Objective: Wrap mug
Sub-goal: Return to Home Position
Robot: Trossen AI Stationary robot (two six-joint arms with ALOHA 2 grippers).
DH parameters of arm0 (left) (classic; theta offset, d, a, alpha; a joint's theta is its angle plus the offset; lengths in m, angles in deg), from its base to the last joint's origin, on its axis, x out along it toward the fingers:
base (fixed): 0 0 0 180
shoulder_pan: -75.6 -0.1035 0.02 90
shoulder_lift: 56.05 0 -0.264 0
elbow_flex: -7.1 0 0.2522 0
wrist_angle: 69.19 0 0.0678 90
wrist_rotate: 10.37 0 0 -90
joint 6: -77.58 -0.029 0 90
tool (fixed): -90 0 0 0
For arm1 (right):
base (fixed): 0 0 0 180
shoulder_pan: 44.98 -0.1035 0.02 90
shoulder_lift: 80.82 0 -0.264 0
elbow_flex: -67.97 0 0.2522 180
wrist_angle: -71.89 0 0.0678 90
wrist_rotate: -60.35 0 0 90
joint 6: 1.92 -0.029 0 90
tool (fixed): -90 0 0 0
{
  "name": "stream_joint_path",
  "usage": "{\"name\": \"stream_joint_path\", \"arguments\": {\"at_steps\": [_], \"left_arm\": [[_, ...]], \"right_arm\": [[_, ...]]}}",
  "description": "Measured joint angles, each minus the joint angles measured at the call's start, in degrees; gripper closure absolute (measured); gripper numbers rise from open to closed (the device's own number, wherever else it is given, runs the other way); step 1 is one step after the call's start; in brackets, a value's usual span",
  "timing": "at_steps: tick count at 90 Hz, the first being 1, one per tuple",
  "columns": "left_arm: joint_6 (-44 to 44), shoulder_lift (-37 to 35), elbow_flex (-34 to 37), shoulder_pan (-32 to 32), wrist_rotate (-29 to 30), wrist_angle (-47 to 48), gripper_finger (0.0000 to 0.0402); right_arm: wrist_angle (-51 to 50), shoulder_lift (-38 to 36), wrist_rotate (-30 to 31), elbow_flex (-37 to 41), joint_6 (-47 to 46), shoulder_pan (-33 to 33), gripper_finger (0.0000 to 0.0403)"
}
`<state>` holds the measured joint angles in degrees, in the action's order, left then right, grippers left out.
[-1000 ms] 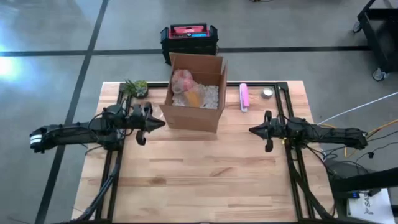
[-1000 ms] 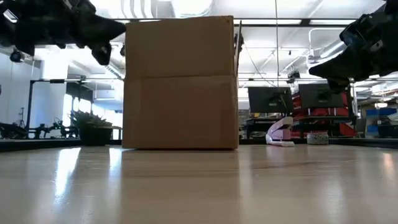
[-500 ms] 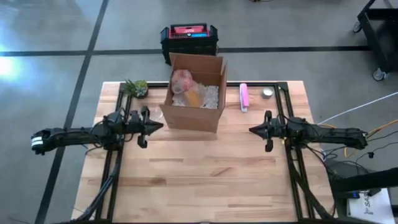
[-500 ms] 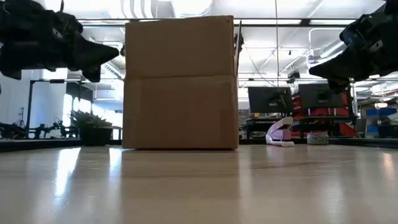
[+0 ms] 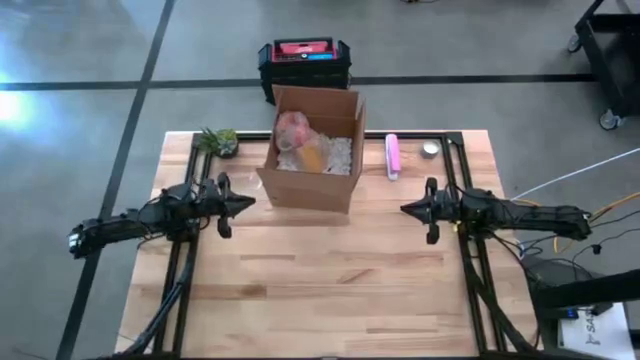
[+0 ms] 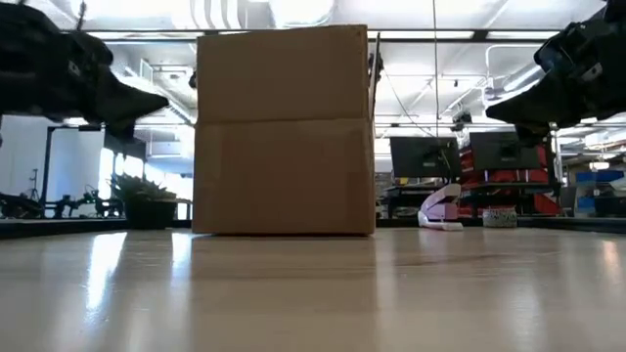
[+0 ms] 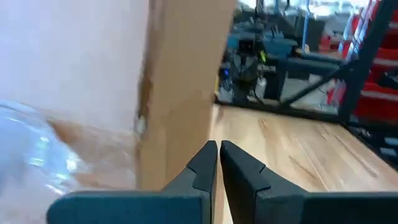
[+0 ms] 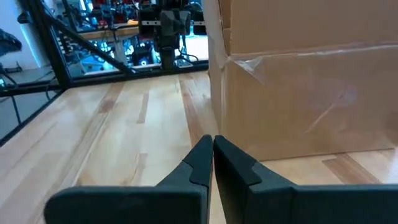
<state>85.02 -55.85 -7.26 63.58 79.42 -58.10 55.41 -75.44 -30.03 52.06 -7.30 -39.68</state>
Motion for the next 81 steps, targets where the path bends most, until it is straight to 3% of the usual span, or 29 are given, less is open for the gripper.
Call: {"name": "stream_joint_path", "arguments": {"at_steps": [9, 27, 81], "left_arm": [[-0.5, 0.0, 0.0, 2.7, 4.9, 0.9, 0.0393], [-3.8, 0.1, 0.0, 6.6, 4.2, 1.1, 0.0393], [-4.0, 5.8, 0.1, 6.6, 3.8, 1.2, 0.0393]], "right_arm": [[0.0, 0.0, 0.1, 0.0, -0.1, 0.0, 0.0403], [0.0, 0.0, 0.4, 0.0, -0.2, 0.0, 0.0403], [0.0, 0.0, 0.4, 0.0, -0.2, 0.0, 0.0403]]}}
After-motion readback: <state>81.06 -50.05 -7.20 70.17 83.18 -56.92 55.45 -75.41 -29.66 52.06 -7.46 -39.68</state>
